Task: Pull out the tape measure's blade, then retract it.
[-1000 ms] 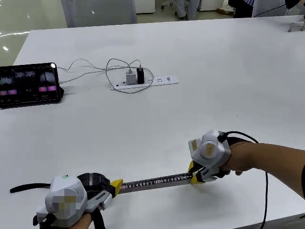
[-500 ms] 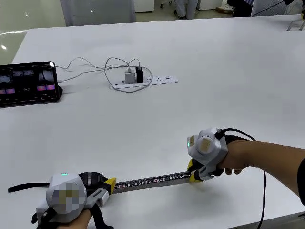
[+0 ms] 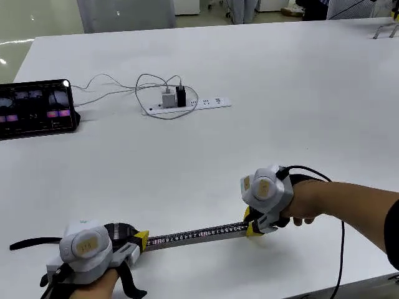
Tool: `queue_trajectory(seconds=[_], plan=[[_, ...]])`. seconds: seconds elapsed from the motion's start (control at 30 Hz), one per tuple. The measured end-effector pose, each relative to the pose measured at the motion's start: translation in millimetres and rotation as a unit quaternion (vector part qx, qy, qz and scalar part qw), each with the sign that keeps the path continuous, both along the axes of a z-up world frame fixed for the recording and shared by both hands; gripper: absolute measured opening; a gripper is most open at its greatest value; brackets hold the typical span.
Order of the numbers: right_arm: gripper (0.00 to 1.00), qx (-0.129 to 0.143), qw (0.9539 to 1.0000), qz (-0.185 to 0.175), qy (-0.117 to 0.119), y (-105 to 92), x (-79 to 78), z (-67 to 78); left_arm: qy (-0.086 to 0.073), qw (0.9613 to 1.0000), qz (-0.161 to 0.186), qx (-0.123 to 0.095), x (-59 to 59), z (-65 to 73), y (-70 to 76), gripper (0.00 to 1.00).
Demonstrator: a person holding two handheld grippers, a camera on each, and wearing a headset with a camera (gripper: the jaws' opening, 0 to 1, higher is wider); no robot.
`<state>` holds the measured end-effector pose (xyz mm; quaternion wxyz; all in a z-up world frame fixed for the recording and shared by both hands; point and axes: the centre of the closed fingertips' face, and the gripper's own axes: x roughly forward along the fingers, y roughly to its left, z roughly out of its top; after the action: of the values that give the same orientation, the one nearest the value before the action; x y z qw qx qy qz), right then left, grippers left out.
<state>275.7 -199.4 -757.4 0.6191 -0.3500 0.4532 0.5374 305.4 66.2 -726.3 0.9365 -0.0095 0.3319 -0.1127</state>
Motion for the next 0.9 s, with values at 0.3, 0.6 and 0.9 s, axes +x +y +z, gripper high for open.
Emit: queue_trajectory(seconds=[0.3, 0.6, 0.9], plan=[[0.10, 0.009, 1.0000, -0.003, -0.004, 1.7, -1.0, 0.4, 0.002, 0.9999, -0.010, 0.013, 0.3, -2.0, -0.1, 0.64], [0.09, 0.005, 0.9997, 0.023, -0.006, 5.2, -3.4, 0.9, -0.001, 0.9996, -0.022, 0.017, 2.6, -2.1, -0.8, 0.63], [0.09, 0.005, 0.9993, 0.036, -0.002, 7.3, -4.2, 0.1, -0.002, 0.9993, -0.029, 0.022, 2.8, -1.7, -0.6, 0.63]])
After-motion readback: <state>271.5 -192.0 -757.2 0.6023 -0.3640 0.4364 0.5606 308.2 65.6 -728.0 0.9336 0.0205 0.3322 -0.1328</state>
